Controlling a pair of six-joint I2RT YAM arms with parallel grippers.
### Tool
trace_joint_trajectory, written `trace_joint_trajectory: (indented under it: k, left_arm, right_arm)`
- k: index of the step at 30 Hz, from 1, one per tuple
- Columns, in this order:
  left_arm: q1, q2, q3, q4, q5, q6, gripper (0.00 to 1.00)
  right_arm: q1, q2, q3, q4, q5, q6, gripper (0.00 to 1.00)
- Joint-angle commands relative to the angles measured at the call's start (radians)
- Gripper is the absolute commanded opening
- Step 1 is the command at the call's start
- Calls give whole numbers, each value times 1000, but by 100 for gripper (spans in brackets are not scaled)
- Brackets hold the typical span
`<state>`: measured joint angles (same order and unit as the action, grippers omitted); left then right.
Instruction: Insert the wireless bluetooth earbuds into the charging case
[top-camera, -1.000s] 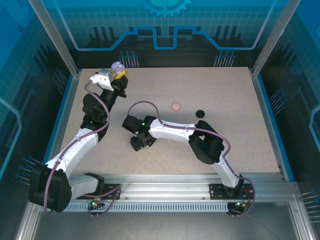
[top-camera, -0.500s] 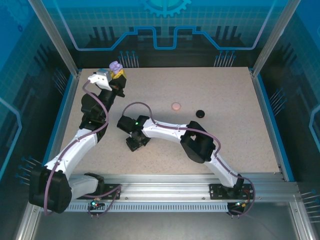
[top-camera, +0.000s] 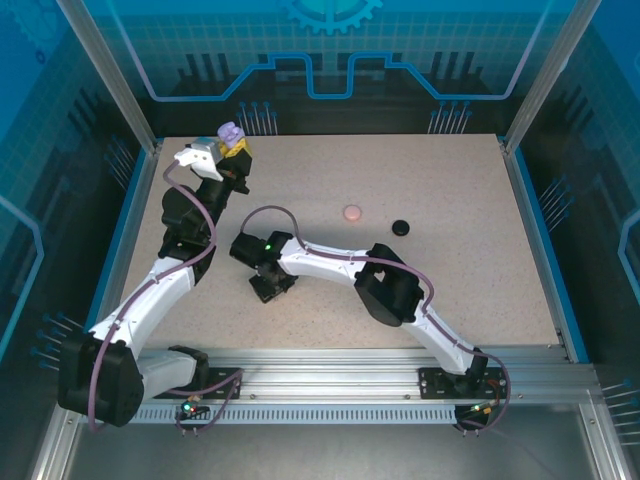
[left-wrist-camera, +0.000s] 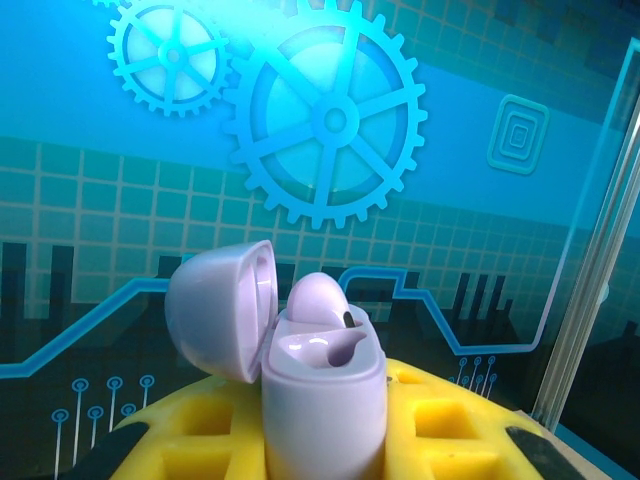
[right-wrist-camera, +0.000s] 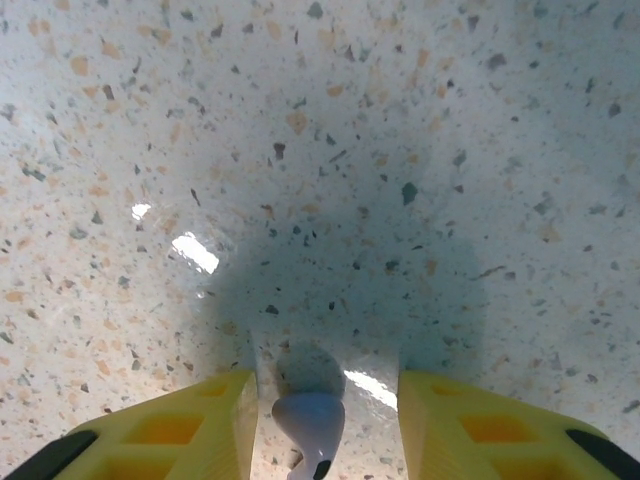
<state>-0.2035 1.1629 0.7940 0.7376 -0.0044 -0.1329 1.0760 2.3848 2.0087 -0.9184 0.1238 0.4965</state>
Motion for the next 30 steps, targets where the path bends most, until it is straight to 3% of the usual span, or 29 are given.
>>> trace_joint_trajectory:
  k: [1,22,30]
  left_arm:
    - [15,-24,2,34,-8,-15,0]
    - [15,-28,-18,37,6,-37,0]
    - [15,-38,-23,29,26,-56,0]
  right_arm:
    - [25,36,30,-61,1,11,41]
    - [35,72,62,-92,22,44,25]
    - [28,-19,-10,-50,79,78,21]
